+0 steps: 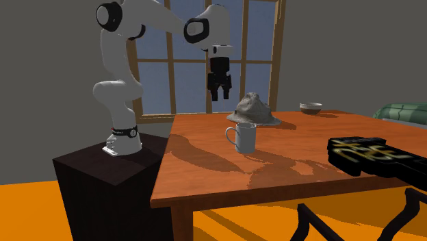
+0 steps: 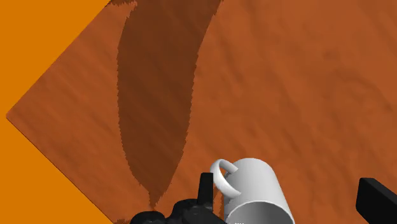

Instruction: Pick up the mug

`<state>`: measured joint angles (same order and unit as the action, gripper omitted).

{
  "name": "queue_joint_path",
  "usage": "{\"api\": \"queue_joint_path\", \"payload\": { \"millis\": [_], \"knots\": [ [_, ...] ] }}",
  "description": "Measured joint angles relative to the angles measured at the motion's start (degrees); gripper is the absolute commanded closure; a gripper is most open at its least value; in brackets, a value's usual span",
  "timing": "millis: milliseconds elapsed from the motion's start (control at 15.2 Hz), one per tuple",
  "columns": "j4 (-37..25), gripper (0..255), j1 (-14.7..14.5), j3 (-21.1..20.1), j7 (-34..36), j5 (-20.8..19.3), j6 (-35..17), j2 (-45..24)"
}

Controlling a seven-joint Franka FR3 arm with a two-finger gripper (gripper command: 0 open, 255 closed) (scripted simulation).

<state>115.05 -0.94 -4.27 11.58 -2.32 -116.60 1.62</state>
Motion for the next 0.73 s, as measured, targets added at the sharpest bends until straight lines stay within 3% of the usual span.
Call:
{"api": "queue_joint_path", "payload": {
  "millis": [594,726],
  "knots": [
    [-18.6,0,-1.2,-0.6,2.3,-0.7,-1.7,-20.2],
    [-20.2,0,-1.4,-0.6,2.6,-0.8,-2.2,-22.3]
  ]
}}
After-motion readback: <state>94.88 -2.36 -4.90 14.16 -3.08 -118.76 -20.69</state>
